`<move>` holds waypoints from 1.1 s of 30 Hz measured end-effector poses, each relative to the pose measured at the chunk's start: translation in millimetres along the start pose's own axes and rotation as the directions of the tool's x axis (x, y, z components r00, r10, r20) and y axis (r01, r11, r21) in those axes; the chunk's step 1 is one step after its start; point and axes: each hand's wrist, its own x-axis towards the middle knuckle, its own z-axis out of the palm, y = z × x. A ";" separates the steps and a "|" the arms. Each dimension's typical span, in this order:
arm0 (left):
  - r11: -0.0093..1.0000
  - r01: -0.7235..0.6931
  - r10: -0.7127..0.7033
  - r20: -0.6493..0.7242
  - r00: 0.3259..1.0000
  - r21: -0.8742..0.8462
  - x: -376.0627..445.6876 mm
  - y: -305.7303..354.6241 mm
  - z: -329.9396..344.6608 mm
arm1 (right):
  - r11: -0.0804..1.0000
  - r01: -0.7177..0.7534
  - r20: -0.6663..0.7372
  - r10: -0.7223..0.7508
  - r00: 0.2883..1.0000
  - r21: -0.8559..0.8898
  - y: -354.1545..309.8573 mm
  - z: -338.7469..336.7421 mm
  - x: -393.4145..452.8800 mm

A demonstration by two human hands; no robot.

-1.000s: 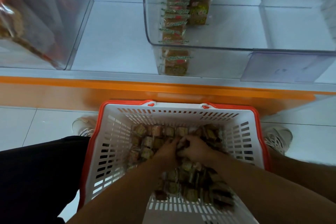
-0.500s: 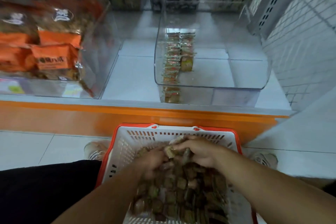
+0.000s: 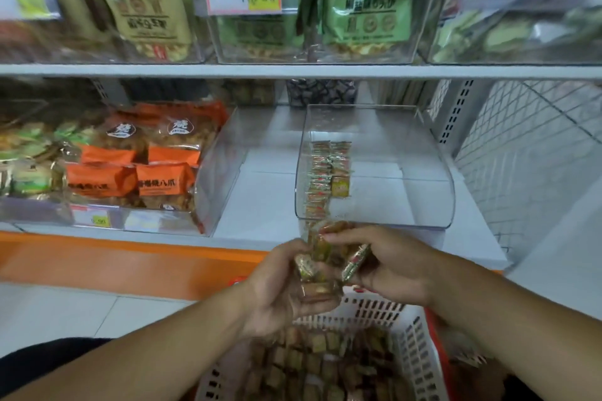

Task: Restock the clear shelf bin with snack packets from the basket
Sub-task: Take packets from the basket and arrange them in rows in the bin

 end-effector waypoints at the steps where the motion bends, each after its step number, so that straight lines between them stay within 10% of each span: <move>1: 0.999 -0.031 0.032 0.036 0.999 -0.012 -4.5 6.6 2.9 | 1.000 0.018 0.013 -0.018 1.000 0.017 -6.0 2.5 -1.6; 19: 0.977 -0.083 0.100 0.078 0.992 -0.196 -2.2 39.2 35.7 | 0.886 0.262 0.017 -0.291 0.957 0.383 -29.7 24.4 6.2; 26: 0.967 -0.153 0.156 -0.004 0.988 -0.204 -3.0 35.0 38.5 | 0.934 0.358 -0.139 -0.357 0.924 -0.020 -30.4 21.5 3.6; 33: 0.928 -0.250 0.233 -0.094 0.968 -0.275 -8.5 36.3 36.0 | 0.745 0.477 -0.231 -0.623 0.748 -0.466 -27.6 16.9 2.6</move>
